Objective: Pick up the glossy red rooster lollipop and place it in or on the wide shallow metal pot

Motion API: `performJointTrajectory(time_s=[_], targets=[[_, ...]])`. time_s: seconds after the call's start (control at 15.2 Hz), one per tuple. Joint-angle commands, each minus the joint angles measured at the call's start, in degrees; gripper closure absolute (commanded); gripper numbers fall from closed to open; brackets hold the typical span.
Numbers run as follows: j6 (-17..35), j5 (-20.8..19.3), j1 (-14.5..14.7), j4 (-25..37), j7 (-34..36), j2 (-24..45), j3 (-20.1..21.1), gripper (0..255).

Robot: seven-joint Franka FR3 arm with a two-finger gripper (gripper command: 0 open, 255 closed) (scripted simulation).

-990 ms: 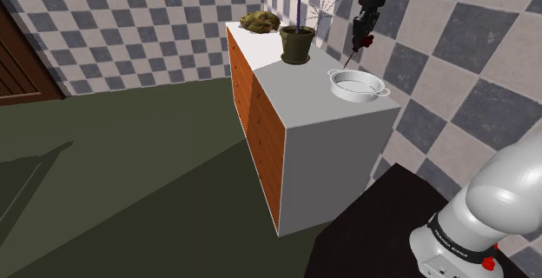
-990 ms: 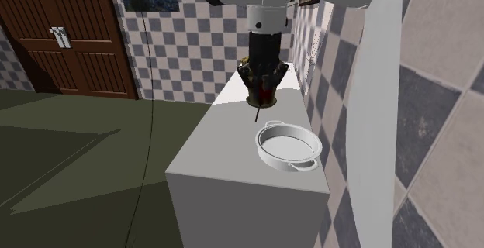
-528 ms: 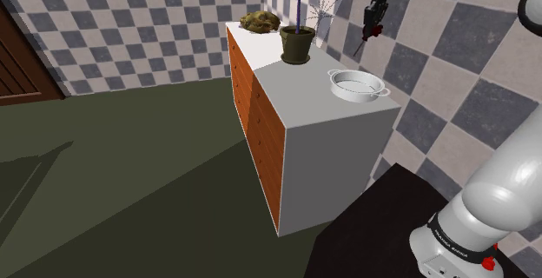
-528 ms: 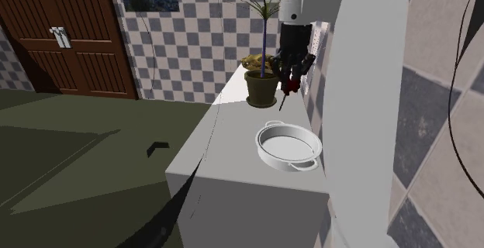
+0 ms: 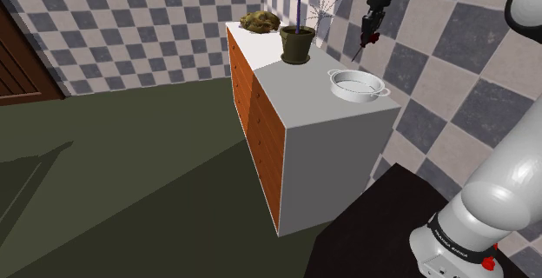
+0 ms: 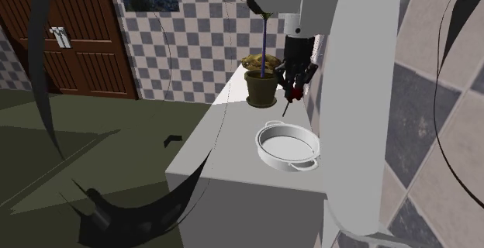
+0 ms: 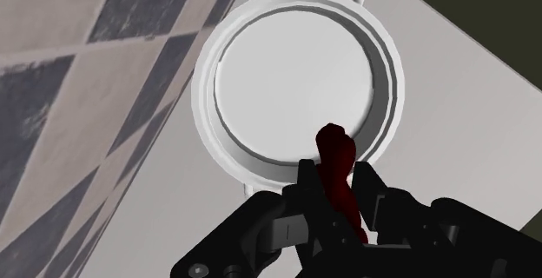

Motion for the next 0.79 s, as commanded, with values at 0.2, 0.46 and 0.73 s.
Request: performJointTrajectory(time_s=[0.2, 0.46, 0.73], targets=[[4.1, -0.2, 0.1, -4.8, 0.0, -0.7, 0.0, 255], [7.3, -0.3, 0.1, -8.2, 0.1, -1.0, 0.1, 255], [10.4, -0.3, 0.2, -11.4, 0.1, -1.0, 0.1, 255]])
